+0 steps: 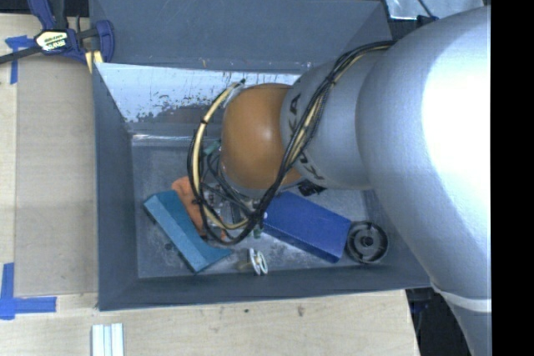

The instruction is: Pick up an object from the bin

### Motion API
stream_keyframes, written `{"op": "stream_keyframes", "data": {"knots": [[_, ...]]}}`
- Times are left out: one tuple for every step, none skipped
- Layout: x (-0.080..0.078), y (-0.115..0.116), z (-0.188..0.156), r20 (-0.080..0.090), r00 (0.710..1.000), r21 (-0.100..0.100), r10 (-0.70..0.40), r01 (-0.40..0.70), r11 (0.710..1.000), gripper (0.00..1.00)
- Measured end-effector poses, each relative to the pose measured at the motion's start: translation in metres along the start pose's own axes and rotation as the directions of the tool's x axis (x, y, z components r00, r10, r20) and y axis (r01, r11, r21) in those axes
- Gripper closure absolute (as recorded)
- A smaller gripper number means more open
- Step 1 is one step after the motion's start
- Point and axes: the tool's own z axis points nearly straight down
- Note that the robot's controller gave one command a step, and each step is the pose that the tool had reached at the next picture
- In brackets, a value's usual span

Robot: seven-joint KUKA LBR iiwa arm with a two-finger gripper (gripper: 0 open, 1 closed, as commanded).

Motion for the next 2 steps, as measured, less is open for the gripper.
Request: {"op": "stream_keyframes", "data": {"knots": [[0.001, 0.000, -0.005, -0.003, 1.000, 0.001, 0.000, 0.000, 1.000, 1.00], [0.003, -0.001, -0.024, -0.011, 1.000, 0.002, 0.001, -0.001, 1.000, 1.00]]}}
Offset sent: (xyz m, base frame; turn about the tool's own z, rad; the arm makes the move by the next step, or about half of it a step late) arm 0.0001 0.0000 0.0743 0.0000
